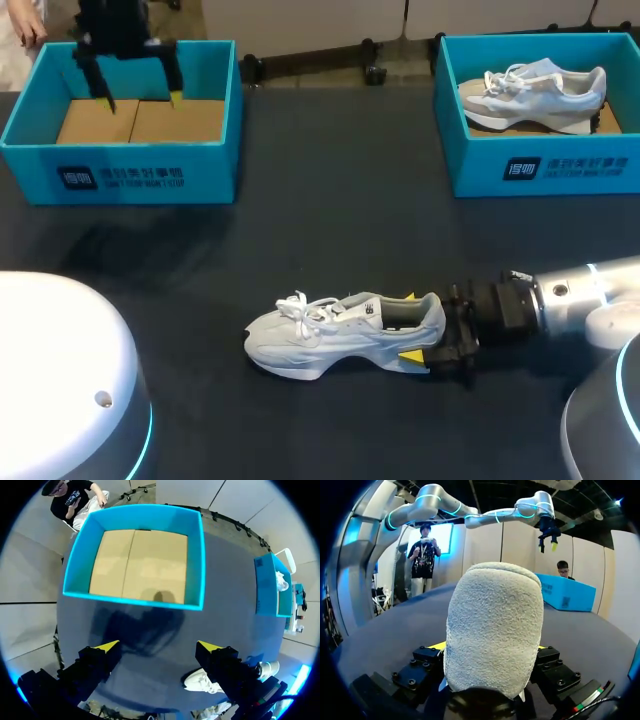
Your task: Take the shoe out of the shoebox, open the shoe tongue, remove and reinsert the insole, then place the shoe into the shoebox
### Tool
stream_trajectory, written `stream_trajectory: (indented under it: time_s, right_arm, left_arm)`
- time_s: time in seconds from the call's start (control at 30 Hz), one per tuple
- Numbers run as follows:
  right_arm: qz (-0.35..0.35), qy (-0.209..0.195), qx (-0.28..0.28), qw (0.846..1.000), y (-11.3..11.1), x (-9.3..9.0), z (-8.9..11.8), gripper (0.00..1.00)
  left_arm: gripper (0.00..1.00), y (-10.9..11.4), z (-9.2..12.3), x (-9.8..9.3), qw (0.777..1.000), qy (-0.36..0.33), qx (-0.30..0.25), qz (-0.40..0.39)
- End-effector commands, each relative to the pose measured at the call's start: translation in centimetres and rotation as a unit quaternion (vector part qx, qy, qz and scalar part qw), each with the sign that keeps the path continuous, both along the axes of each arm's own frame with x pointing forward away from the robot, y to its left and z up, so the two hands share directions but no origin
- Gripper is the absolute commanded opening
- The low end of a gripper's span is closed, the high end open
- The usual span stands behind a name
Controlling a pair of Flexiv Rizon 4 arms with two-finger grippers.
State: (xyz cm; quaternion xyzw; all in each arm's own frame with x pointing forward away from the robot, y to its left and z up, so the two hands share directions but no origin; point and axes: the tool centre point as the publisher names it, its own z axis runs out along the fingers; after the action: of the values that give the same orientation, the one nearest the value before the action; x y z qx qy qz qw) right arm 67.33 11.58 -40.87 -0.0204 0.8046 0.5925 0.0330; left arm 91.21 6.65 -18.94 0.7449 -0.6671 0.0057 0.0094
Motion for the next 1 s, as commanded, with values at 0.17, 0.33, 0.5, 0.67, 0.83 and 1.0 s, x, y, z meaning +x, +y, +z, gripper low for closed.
stream_trajectory:
  time_s: [0.17, 0.33, 0.5, 0.67, 0.83, 1.0]
  right_arm:
    - [0.0, 0.0, -0.003, 1.0, 0.2, -0.3, -0.1, 0.0]
    - [0.0, 0.0, -0.003, 1.0, 0.2, -0.3, -0.1, 0.0]
    - [0.0, 0.0, -0.003, 1.0, 0.2, -0.3, -0.1, 0.0]
    - [0.0, 0.0, -0.003, 1.0, 0.2, -0.3, -0.1, 0.0]
    - [0.0, 0.0, -0.003, 1.0, 0.2, -0.3, -0.1, 0.0]
    - [0.0, 0.0, -0.003, 1.0, 0.2, -0.3, -0.1, 0.0]
  left_arm:
    - [1.0, -4.9, -0.1, -4.5, 0.999, -0.036, 0.011, -0.008]
    - [1.0, -7.6, 0.1, -5.8, 1.0, -0.028, 0.002, -0.015]
    - [1.0, -11.1, -0.6, -7.6, 1.0, -0.019, 0.0, -0.022]
    - [1.0, -13.8, -1.2, -9.5, 0.999, -0.015, 0.0, -0.042]
    - [1.0, -16.0, -1.8, -11.5, 0.998, -0.009, -0.007, -0.066]
    - [1.0, -16.9, -2.0, -12.3, 0.998, -0.008, -0.009, -0.069]
